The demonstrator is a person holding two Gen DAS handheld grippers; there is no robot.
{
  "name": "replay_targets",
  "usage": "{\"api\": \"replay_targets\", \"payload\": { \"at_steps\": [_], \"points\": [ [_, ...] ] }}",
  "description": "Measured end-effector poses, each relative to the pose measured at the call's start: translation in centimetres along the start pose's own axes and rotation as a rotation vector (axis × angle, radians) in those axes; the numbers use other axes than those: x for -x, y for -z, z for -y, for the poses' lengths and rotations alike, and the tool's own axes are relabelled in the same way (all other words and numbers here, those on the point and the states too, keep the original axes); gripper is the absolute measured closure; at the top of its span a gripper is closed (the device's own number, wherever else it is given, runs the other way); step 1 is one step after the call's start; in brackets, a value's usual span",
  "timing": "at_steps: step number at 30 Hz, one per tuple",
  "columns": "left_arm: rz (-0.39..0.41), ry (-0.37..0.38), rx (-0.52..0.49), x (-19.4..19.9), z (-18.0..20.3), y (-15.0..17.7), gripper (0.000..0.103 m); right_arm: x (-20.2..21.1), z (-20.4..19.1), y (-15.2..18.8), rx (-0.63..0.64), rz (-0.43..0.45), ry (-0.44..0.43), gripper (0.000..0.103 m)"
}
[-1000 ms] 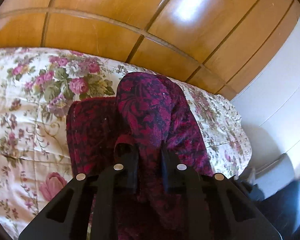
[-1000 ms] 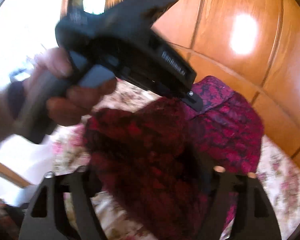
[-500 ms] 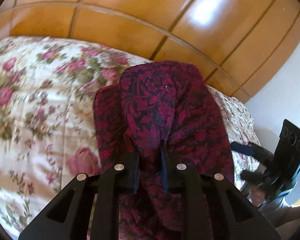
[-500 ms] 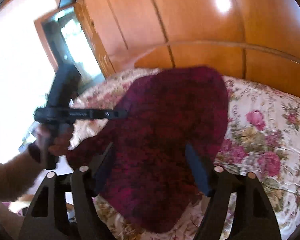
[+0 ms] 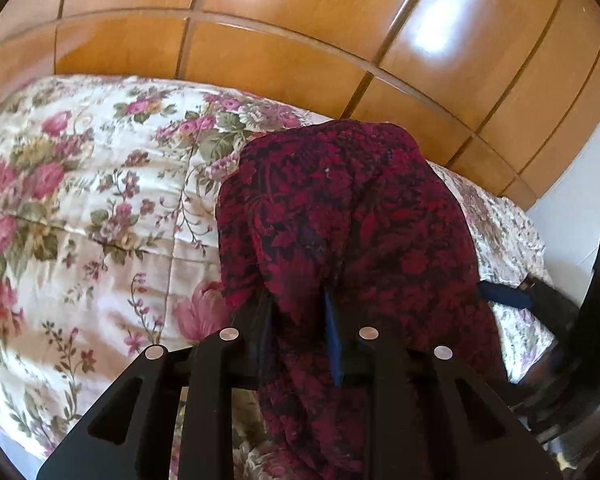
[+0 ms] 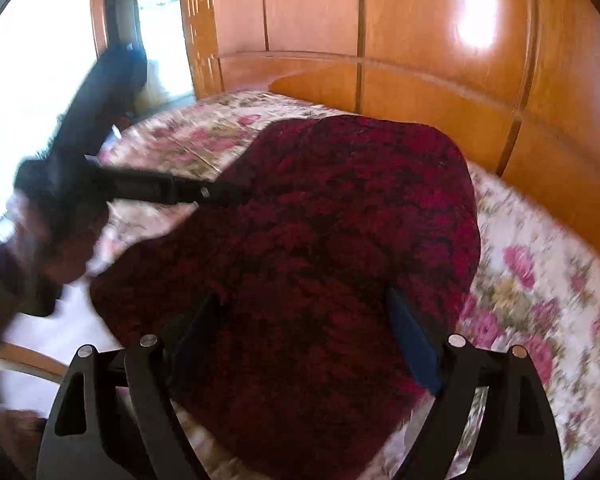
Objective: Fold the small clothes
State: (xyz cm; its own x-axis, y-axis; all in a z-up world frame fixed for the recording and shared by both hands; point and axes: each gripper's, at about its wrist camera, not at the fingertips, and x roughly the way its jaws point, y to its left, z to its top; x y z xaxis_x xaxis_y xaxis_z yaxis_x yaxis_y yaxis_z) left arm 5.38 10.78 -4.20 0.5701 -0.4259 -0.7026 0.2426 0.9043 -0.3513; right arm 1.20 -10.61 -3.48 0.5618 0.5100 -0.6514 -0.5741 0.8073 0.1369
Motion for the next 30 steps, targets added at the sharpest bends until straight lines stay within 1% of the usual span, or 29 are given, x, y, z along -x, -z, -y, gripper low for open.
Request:
{"api": "replay_targets", "payload": {
  "at_steps": [2, 3, 4, 5, 8, 10, 12, 15, 18, 20, 23, 24, 25, 30],
  "points": [
    [0.006, -0.002, 0.005, 0.0, 0.1, -0.1, 0.082, 1.2, 2.0, -1.6, -0.093, 0.046, -0.038, 0.020],
    [0.007, -0.002, 0.009, 0.0, 0.1, -0.1, 0.082, 1.6, 2.5, -2.4, -0.118, 0.069, -0.038, 0.020],
    [0.009, -0.005, 0.013, 0.1, 0.1, -0.1, 0.082, 1.6, 3.0, -3.3, -0.132, 0.085, -0.020, 0.021],
    [0.009, -0.009, 0.012, 0.1, 0.2, -0.1, 0.082, 1.2, 3.4, -4.4, -0.134, 0.094, 0.020, 0.022],
    [0.013, -0.028, 0.003, 0.1, 0.5, -0.1, 0.082, -0.7, 3.9, -7.0, -0.137, 0.064, 0.071, 0.026],
    [0.018, -0.044, -0.004, 0.2, 0.8, -0.1, 0.082, -3.2, 4.6, -8.6, -0.162, 0.006, 0.105, 0.028],
    [0.023, -0.060, -0.006, 0.2, 1.1, -0.1, 0.082, -5.5, 5.4, -9.4, -0.181, -0.043, 0.140, 0.027],
    [0.035, -0.095, -0.016, 0.3, 1.5, 0.0, 0.082, -8.9, 6.2, -9.2, -0.199, -0.098, 0.167, 0.025],
    [0.042, -0.136, -0.030, 0.3, 1.8, 0.0, 0.082, -10.7, 6.0, -8.8, -0.169, -0.114, 0.213, 0.022],
    [0.048, -0.157, -0.033, 0.3, 2.0, 0.1, 0.082, -11.0, 6.0, -8.5, -0.167, -0.106, 0.222, 0.021],
    [0.053, -0.165, -0.022, 0.5, 2.1, 0.2, 0.081, -10.5, 5.8, -8.2, -0.158, -0.089, 0.230, 0.020],
    [0.059, -0.175, -0.019, 0.6, 2.2, 0.2, 0.074, -10.3, 5.9, -8.1, -0.159, -0.083, 0.233, 0.020],
    [0.072, -0.202, -0.024, 0.9, 2.3, 0.3, 0.070, -10.2, 5.9, -8.0, -0.160, -0.079, 0.233, 0.020],
    [0.076, -0.241, -0.042, 1.3, 2.7, 0.6, 0.069, -9.7, 5.7, -7.9, -0.159, -0.061, 0.236, 0.018]
  ]
}}
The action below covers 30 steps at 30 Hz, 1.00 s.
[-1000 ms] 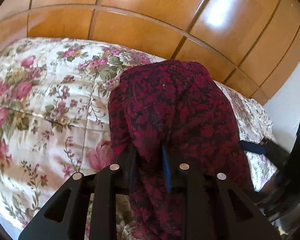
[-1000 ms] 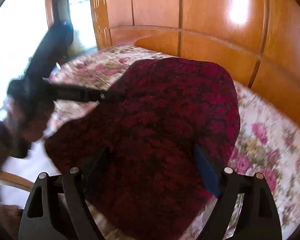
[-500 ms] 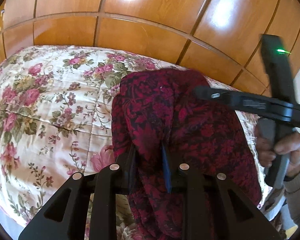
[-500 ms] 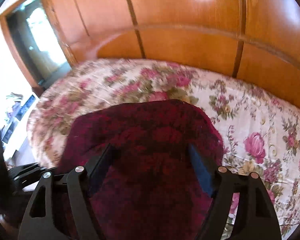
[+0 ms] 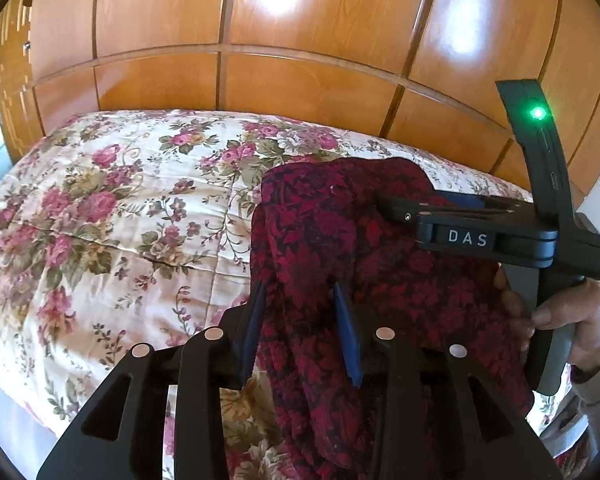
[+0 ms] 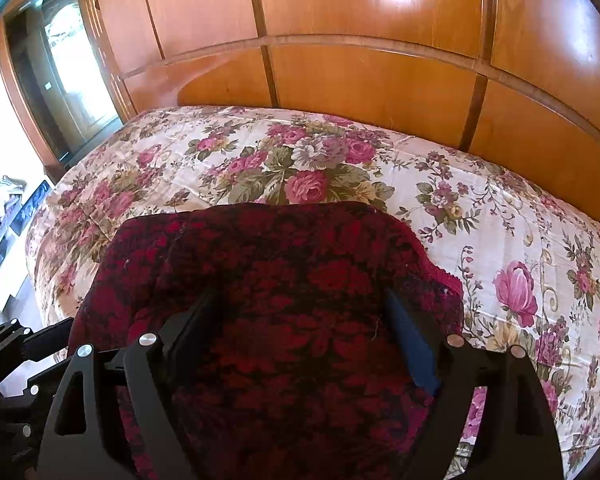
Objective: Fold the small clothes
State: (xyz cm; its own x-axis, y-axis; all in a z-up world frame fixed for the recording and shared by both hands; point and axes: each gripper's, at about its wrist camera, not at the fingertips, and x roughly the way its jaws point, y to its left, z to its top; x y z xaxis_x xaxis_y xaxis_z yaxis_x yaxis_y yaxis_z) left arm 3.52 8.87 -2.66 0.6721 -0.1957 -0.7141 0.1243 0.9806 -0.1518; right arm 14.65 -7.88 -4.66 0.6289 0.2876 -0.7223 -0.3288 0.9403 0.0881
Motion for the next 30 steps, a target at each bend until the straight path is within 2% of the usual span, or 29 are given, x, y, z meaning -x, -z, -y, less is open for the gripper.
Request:
{"api": "replay_targets", "payload": {
  "at_steps": [3, 4, 6, 7, 10, 13, 14, 16, 18, 22, 25, 28, 30],
  "points": [
    [0.004, -0.020, -0.014, 0.0, 0.3, 0.2, 0.069, 0.6, 0.1, 0.0, -0.006, 0.016, -0.014, 0.014],
    [0.004, -0.022, -0.012, -0.1, 0.2, 0.3, 0.067, 0.9, 0.3, 0.0, -0.016, 0.026, -0.030, 0.008],
    [0.005, -0.041, 0.000, -0.4, -0.1, 0.4, 0.056, 2.0, 0.8, 0.0, -0.042, 0.057, -0.074, 0.004],
    [0.007, -0.042, 0.003, -0.5, -0.2, 0.6, 0.055, 2.8, 1.3, 0.2, -0.059, 0.079, -0.092, 0.002],
    [-0.005, -0.024, 0.028, -1.1, -1.0, 1.0, 0.055, 4.2, 3.3, 1.4, -0.122, 0.095, -0.166, 0.002],
    [-0.003, -0.014, 0.053, -1.5, -1.8, 1.4, 0.041, 4.4, 5.7, 3.4, -0.201, 0.063, -0.251, 0.002],
    [-0.001, -0.005, 0.055, -1.7, -2.1, 1.4, 0.041, 4.2, 6.8, 4.5, -0.239, 0.048, -0.287, 0.002],
    [-0.009, 0.024, 0.071, -2.1, -2.6, 1.6, 0.041, 3.6, 8.4, 6.4, -0.310, 0.000, -0.358, 0.002],
    [-0.010, 0.045, 0.071, -2.3, -2.9, 1.7, 0.036, 3.1, 9.7, 8.2, -0.382, -0.030, -0.445, 0.002],
    [-0.012, 0.092, 0.067, -2.7, -3.5, 1.9, 0.036, 1.9, 10.5, 10.5, -0.470, -0.076, -0.611, 0.002],
    [-0.025, 0.158, 0.114, -3.3, -4.7, 2.0, 0.036, 0.3, 10.5, 10.7, -0.522, -0.095, -0.711, 0.002],
    [-0.046, 0.247, 0.199, -4.0, -6.4, 2.6, 0.036, -0.8, 9.6, 9.8, -0.512, -0.084, -0.755, 0.002],
    [-0.049, 0.277, 0.230, -4.4, -7.1, 2.9, 0.036, -1.6, 8.8, 8.9, -0.482, -0.081, -0.776, 0.002]
  ]
}}
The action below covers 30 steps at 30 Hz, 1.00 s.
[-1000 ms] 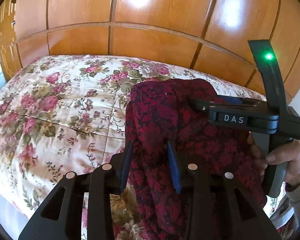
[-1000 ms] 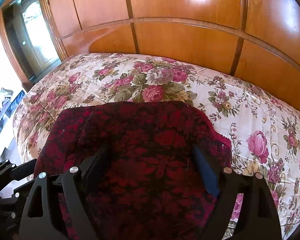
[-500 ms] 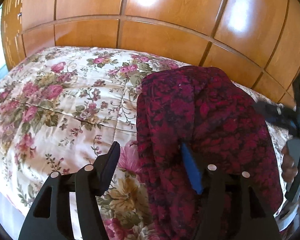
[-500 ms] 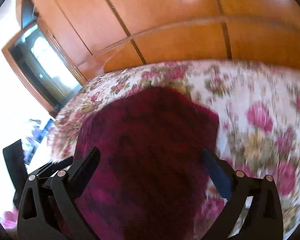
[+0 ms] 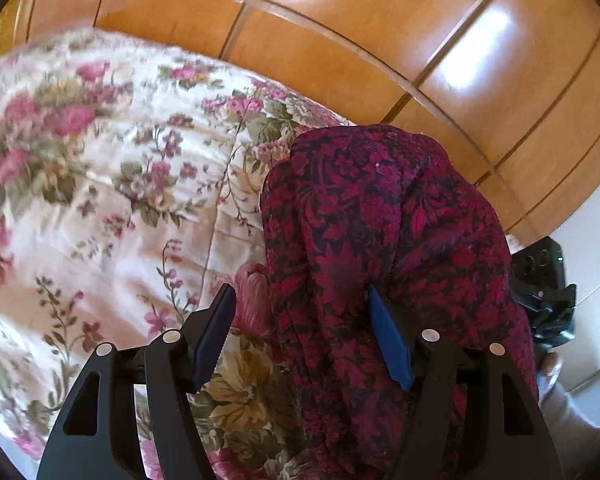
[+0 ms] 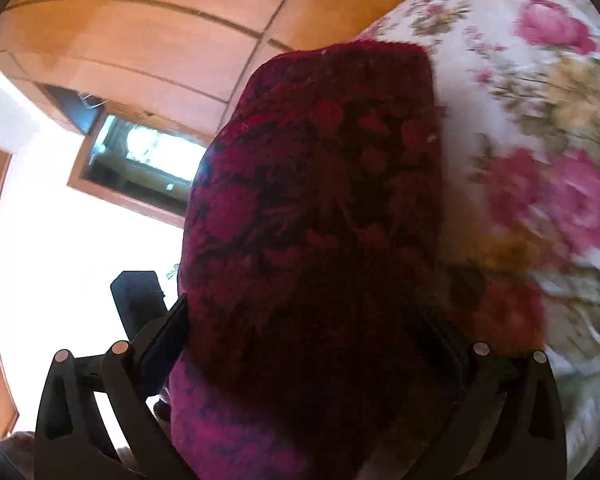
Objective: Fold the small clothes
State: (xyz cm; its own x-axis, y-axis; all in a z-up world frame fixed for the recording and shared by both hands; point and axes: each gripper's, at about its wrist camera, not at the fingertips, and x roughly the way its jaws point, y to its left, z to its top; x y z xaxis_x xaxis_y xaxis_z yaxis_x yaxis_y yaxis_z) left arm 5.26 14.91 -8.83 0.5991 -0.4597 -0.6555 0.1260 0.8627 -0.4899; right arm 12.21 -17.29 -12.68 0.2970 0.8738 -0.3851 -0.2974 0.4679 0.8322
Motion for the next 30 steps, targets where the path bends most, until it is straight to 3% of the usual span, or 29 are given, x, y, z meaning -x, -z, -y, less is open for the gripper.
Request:
{"api": "replay_targets", "payload": {
  "at_steps": [3, 6, 9, 14, 17, 19, 22, 26, 30],
  "points": [
    [0.000, 0.073, 0.067, -0.1, -1.3, 0.3, 0.036, -0.7, -0.6, -0.7, 0.025, -0.013, -0.011, 0.002],
    [0.005, 0.183, 0.122, 0.0, -1.4, 0.9, 0.050, 0.0, -2.1, -0.5, 0.071, 0.017, -0.006, 0.018],
    [0.020, 0.223, 0.098, -0.1, 0.2, 0.8, 0.051, 1.5, -4.4, 0.0, 0.134, 0.049, -0.007, 0.027],
    [-0.015, 0.328, 0.035, -2.1, 4.7, -1.2, 0.052, 7.3, -6.9, 0.7, 0.199, 0.180, 0.028, 0.031],
    [-0.054, 0.389, -0.071, -5.1, 10.4, -3.0, 0.055, 13.5, -7.1, 1.2, 0.227, 0.317, 0.102, 0.032],
    [-0.082, 0.409, -0.179, -7.7, 15.5, -4.3, 0.061, 16.9, -6.4, 1.3, 0.217, 0.386, 0.149, 0.032],
    [-0.151, 0.413, -0.320, -13.5, 24.4, -6.2, 0.062, 22.2, -4.0, 1.2, 0.174, 0.505, 0.242, 0.032],
    [-0.296, 0.454, -0.317, -21.0, 31.7, -6.7, 0.062, 28.6, 1.1, 1.9, 0.065, 0.627, 0.377, 0.034],
    [-0.331, 0.387, -0.445, -25.0, 38.6, -4.6, 0.062, 32.6, 6.1, 4.7, -0.064, 0.715, 0.431, 0.036]
  ]
}}
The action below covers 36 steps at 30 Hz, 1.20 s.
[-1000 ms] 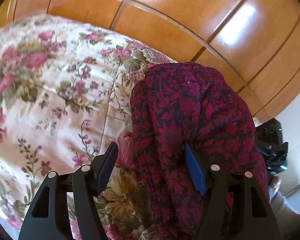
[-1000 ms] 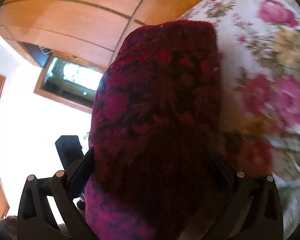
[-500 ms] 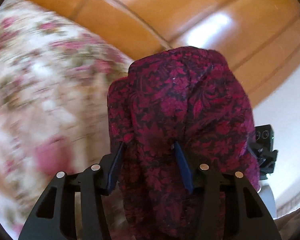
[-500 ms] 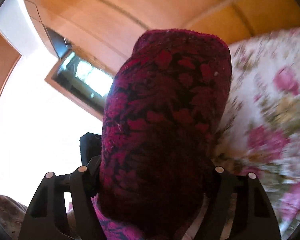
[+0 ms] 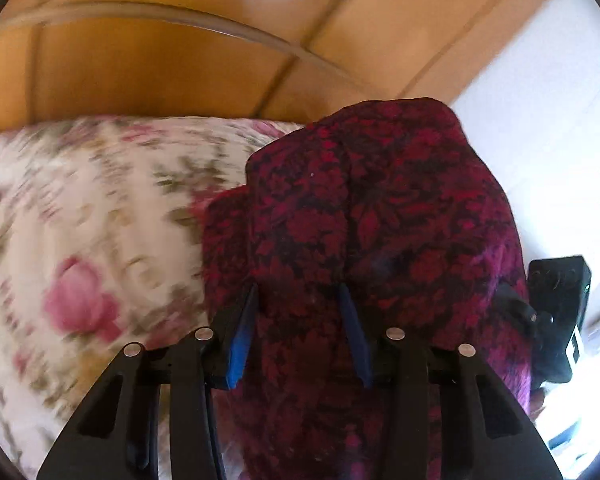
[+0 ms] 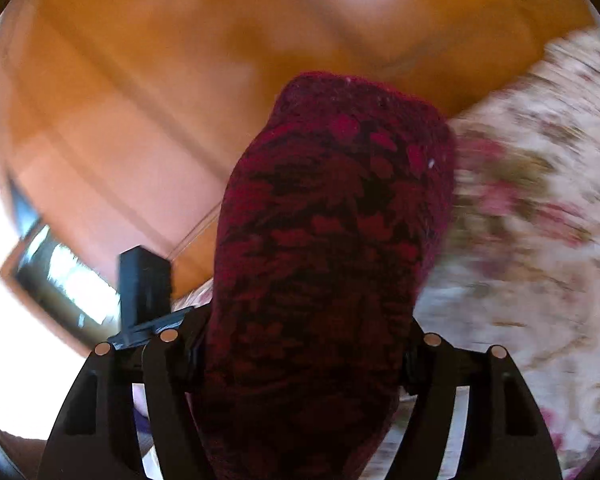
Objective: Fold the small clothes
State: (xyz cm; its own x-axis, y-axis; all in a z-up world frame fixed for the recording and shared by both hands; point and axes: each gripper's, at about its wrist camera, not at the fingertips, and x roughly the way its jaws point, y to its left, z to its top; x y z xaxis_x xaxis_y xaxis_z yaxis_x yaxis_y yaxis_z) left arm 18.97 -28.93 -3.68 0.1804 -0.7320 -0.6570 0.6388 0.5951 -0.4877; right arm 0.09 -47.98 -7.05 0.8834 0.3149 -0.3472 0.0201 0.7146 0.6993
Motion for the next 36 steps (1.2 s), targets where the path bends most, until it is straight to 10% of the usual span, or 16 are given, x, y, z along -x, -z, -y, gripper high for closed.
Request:
{"api": "replay_targets", "payload": {
  "at_steps": [10, 17, 26, 36],
  "points": [
    [0.044, -0.133, -0.011, -0.2, 2.5, 5.4, 0.062, 4.0, 4.8, 4.9, -0.099, 0.000, 0.126, 0.012],
    [0.084, -0.250, -0.044, 1.0, 3.7, 6.2, 0.062, 6.1, -0.5, 0.8, 0.135, 0.043, 0.352, 0.027],
    [0.100, -0.397, -0.043, 1.1, 2.8, 5.9, 0.062, -4.4, -2.5, 0.0, 0.351, -0.081, 0.623, 0.033],
    [0.124, -0.441, -0.025, 0.9, 2.8, 7.5, 0.060, -4.7, -3.0, 2.4, 0.383, -0.003, 0.700, 0.030]
  ]
}}
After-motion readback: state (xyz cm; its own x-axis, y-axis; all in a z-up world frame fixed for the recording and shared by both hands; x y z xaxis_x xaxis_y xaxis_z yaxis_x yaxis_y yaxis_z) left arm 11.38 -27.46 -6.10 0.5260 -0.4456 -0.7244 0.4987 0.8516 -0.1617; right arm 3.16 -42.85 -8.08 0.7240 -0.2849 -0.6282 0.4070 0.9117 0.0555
